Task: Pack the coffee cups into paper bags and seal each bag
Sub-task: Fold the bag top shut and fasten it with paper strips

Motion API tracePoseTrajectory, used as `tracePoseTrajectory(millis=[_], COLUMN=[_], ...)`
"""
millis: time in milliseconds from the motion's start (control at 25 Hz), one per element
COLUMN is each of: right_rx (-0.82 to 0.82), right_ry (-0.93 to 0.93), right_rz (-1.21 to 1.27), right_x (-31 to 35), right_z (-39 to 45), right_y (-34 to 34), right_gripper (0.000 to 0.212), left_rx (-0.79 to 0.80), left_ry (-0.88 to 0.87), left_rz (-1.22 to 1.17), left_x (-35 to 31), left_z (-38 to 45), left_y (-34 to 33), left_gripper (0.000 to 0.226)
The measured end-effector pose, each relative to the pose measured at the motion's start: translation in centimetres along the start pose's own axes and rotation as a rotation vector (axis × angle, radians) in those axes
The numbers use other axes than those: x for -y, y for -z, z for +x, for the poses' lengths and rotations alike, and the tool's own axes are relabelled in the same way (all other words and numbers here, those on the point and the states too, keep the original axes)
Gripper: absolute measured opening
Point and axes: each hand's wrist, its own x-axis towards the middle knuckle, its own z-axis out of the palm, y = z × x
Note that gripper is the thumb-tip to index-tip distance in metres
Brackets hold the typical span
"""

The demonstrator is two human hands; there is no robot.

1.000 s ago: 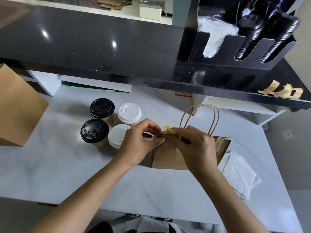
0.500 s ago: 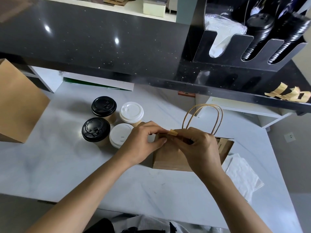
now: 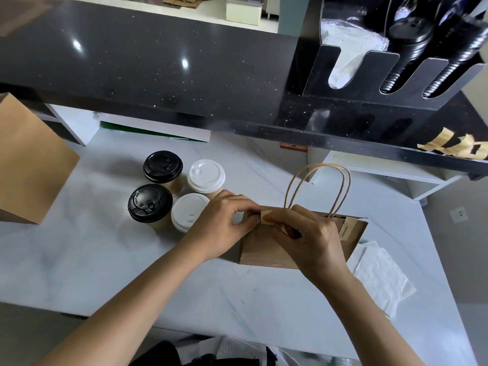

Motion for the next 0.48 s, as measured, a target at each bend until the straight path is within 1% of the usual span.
tracePoseTrajectory(millis=[240,480], right_rx=[-0.026,-0.044], right_ry=[-0.029,-0.07], right_rz=[0.078,-0.021], right_x=[-0.5,0.0], right_z=[-1.3,-1.8], right_y=[-0.7,-1.1], right_gripper=[0.013,0.016], left_rx=[0.002,0.027], left_ry=[0.008,-0.043], left_rz=[0.025,0.091], left_x=[-0.2,-0.6], left_z=[0.0,0.1], left_y=[0.1,0.5], left_gripper=[0.018,0.017])
